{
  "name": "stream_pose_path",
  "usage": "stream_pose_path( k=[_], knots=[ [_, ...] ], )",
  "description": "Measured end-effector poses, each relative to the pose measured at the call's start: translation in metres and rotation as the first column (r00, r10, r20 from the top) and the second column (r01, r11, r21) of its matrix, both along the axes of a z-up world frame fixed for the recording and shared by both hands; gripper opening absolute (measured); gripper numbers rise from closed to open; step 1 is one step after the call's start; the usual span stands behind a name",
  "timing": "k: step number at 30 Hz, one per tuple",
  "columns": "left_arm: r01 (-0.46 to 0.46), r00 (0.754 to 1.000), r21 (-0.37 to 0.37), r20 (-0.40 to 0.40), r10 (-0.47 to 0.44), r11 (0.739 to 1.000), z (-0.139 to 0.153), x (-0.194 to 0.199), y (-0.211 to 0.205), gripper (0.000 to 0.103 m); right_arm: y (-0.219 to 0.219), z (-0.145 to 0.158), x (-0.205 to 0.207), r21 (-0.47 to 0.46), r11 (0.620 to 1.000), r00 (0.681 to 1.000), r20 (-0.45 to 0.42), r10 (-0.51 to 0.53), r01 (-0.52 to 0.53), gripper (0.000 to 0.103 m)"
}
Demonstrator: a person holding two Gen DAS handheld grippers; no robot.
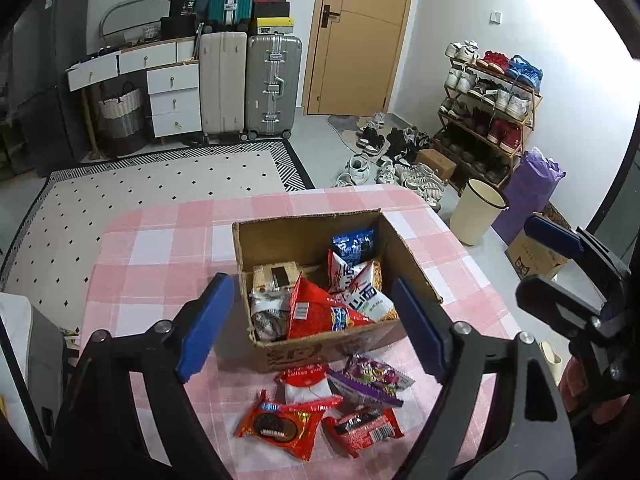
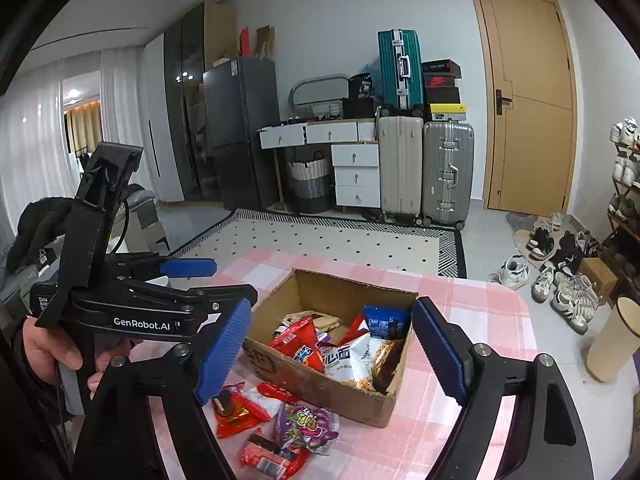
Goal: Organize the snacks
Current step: 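Open both grippers to drop the two packs into the box, then move both grippers back toward the remaining snacks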
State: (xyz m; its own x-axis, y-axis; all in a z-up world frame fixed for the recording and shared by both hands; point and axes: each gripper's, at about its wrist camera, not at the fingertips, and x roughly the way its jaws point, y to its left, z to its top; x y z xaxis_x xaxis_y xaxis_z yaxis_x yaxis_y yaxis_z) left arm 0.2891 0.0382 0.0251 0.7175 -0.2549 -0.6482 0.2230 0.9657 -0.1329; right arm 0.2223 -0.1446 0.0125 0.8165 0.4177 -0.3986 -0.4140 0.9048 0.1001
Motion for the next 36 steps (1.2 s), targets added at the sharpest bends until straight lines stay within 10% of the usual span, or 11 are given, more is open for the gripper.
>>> stream_pose_path(
  k=[15,36],
  knots=[
    [-0.067,0.996,-0.016,0.053,0.067,0.998,0.017,-0.062,0.022,0.101,-0.004,0.000,-0.047,0.034,0.999,1.000,0.009,-0.023,0.022,0.091],
    [-0.149,0.987,-0.025,0.064,0.150,0.989,-0.024,-0.135,0.039,0.102,-0.004,-0.063,-0.082,0.092,0.995,0.993,-0.112,-0.031,0.041,0.097]
  ],
)
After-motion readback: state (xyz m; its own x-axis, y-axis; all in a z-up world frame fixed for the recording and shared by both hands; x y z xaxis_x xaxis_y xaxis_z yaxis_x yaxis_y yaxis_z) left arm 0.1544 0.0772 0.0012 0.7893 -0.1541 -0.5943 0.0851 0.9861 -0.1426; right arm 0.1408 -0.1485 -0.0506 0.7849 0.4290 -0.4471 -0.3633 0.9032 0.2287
